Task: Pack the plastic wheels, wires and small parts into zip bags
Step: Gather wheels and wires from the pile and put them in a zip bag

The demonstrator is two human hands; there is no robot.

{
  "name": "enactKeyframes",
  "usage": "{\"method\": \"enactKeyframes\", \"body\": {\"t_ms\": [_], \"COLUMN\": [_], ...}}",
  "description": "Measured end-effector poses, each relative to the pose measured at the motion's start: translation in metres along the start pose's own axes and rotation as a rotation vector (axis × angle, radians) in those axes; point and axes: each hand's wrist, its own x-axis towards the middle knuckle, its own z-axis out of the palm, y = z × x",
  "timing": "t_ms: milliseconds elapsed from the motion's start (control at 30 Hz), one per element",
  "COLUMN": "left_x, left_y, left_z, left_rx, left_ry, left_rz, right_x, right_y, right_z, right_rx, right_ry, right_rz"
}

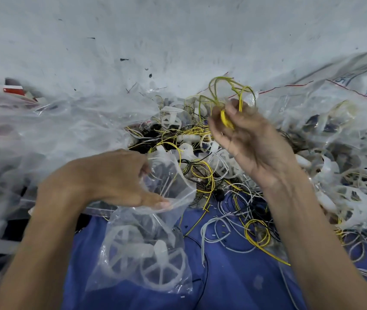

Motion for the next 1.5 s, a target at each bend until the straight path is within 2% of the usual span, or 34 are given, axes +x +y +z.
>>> {"method": "enactKeyframes", "body": {"t_ms": [67, 100, 167, 233, 267, 333, 400, 500, 633, 800, 867, 1000, 1100, 1200, 1267, 1367, 1400, 1433, 1467, 1500], "left_x": [0.001, 0.001, 0.000, -0.001, -0.001, -0.002, -0.001, -0.002, -0.005, -0.009, -0.010, -0.010, -0.009, -0.016, -0.019, -0.022, -0.023, -0.024, -0.023, -0.022], "left_y": [0.005, 0.007, 0.009, 0.010, 0.010, 0.009, 0.011, 0.013, 0.011, 0.012, 0.013, 0.014, 0.016, 0.021, 0.024, 0.027, 0.028, 0.028, 0.028, 0.028], "left_z": [0.003, 0.003, 0.001, -0.001, -0.002, -0.002, 0.000, -0.001, -0.006, -0.009, -0.011, -0.013, -0.013, -0.017, -0.020, -0.024, -0.025, -0.026, -0.026, -0.026], "left_rx": [-0.002, -0.006, -0.041, -0.095, -0.108, -0.125, -0.156, -0.206, -0.153, -0.175, -0.212, -0.265, -0.262, -0.358, -0.378, -0.442, -0.469, -0.495, -0.507, -0.501], "left_ry": [0.033, 0.053, 0.086, 0.107, 0.116, 0.124, 0.111, 0.114, 0.124, 0.189, 0.215, 0.224, 0.223, 0.208, 0.234, 0.277, 0.282, 0.281, 0.289, 0.293], "left_rz": [0.049, 0.076, 0.120, 0.147, 0.144, 0.138, 0.166, 0.216, 0.204, 0.240, 0.271, 0.272, 0.273, 0.299, 0.310, 0.294, 0.279, 0.265, 0.261, 0.254], "right_x": [-0.004, -0.005, -0.007, -0.008, -0.009, -0.012, -0.013, -0.013, -0.014, -0.017, -0.016, -0.017, -0.021, -0.022, -0.020, -0.018, -0.018, -0.018, -0.019, -0.020], "right_y": [0.011, 0.018, 0.034, 0.044, 0.046, 0.045, 0.043, 0.042, 0.038, 0.043, 0.045, 0.047, 0.043, 0.038, 0.035, 0.031, 0.030, 0.030, 0.030, 0.031], "right_z": [0.006, 0.009, 0.010, 0.010, 0.009, 0.006, 0.003, 0.004, 0.014, 0.023, 0.025, 0.022, 0.023, 0.024, 0.024, 0.032, 0.032, 0.031, 0.030, 0.029], "right_rx": [-0.145, -0.315, -0.890, -1.409, -1.591, -1.778, -1.933, -1.901, -1.552, -1.309, -1.332, -1.725, -1.840, -1.941, -1.781, -1.220, -1.102, -1.079, -1.178, -1.397], "right_ry": [-0.104, -0.152, -0.242, -0.426, -0.541, -0.744, -0.834, -0.730, -0.501, -0.375, -0.368, -0.528, -0.440, -0.361, -0.300, -0.151, -0.140, -0.164, -0.222, -0.322], "right_rz": [0.034, 0.052, 0.024, 0.007, 0.001, -0.015, -0.021, -0.034, 0.123, 0.090, 0.058, -0.006, -0.051, -0.171, -0.160, 0.052, 0.100, 0.143, 0.173, 0.176]}}
